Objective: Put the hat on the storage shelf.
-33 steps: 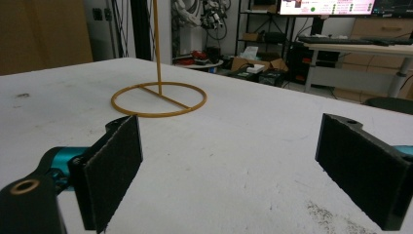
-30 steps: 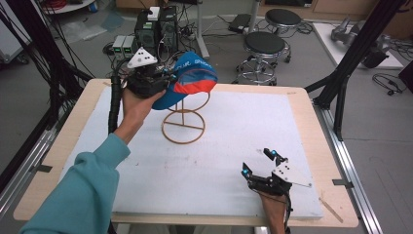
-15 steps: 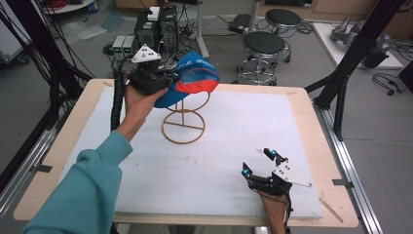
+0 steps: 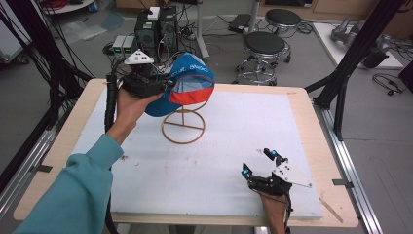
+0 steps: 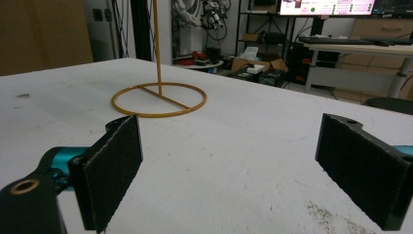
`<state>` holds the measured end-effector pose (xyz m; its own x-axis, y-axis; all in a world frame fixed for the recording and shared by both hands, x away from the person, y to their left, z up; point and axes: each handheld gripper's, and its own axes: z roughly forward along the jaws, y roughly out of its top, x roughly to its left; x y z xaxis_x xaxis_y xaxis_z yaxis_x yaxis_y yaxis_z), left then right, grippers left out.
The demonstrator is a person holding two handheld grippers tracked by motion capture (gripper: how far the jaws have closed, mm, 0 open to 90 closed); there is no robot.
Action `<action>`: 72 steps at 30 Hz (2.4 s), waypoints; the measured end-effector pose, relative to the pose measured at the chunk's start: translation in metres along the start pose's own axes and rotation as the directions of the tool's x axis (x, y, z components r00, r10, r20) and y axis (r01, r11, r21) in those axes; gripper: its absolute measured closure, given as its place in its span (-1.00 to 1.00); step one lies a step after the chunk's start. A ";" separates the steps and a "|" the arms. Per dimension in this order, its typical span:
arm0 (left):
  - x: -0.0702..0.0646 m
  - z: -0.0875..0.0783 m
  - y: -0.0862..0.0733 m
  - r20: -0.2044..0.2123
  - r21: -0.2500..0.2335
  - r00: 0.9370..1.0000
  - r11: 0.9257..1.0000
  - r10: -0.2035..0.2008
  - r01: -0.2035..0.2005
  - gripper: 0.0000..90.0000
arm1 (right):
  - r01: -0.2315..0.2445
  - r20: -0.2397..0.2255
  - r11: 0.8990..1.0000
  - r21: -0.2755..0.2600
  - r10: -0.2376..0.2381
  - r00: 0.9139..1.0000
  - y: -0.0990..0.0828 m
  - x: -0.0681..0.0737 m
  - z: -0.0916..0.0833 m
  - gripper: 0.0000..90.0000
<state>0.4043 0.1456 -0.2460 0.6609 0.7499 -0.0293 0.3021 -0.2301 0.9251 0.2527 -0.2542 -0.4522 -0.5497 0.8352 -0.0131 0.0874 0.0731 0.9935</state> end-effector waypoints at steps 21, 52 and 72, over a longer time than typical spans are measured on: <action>0.004 -0.011 -0.025 0.042 0.049 0.999 0.999 0.005 -0.007 0.40 | -0.005 -0.002 1.000 -0.022 0.005 1.000 -0.001 -0.001 -0.002 -0.80; 0.021 -0.071 -0.111 0.116 -0.101 0.991 0.993 0.070 -0.059 -0.61 | 0.001 0.006 1.000 -0.011 -0.001 1.000 0.000 0.001 -0.001 -0.80; 0.025 -0.120 -0.254 0.061 -0.185 0.998 0.983 0.023 -0.011 -0.62 | 0.006 0.018 1.000 -0.009 -0.006 1.000 0.000 0.001 -0.001 -0.80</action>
<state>0.2615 0.2973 -0.4361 0.7080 0.7055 -0.0312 0.1624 -0.1197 0.9794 0.2512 -0.2539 -0.4524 -0.5349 0.8446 -0.0207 0.0770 0.0732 0.9943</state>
